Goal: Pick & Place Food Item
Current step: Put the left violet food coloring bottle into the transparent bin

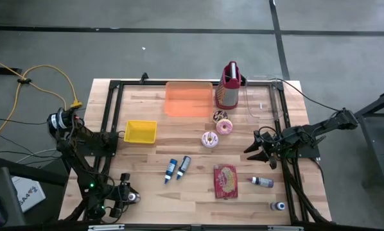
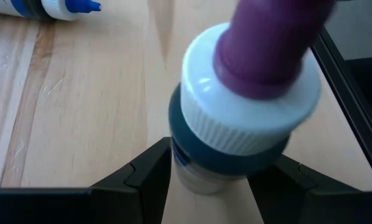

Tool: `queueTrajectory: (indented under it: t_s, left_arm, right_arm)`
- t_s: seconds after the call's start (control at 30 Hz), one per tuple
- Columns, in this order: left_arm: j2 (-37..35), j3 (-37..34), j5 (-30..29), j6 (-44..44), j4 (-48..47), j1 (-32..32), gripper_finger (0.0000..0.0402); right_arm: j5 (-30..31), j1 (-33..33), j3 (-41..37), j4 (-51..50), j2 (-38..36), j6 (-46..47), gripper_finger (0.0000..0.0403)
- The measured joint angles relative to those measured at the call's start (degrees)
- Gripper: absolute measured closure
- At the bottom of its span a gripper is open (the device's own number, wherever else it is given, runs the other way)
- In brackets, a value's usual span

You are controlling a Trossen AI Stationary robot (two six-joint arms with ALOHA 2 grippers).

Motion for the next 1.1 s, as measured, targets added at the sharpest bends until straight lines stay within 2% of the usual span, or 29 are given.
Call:
queueTrajectory:
  t_s: [0.87,1.1]
  left_arm:
    - [0.0,0.0,2.3,3.0,1.9,2.4,0.0213]
    - [0.0,0.0,2.4,3.0,1.9,2.4,0.0244]
  right_arm:
    - [0.0,0.0,0.0,0.0,0.0,0.0,0.0250]
    - [0.0,0.0,0.0,0.0,0.0,0.0,0.0250]
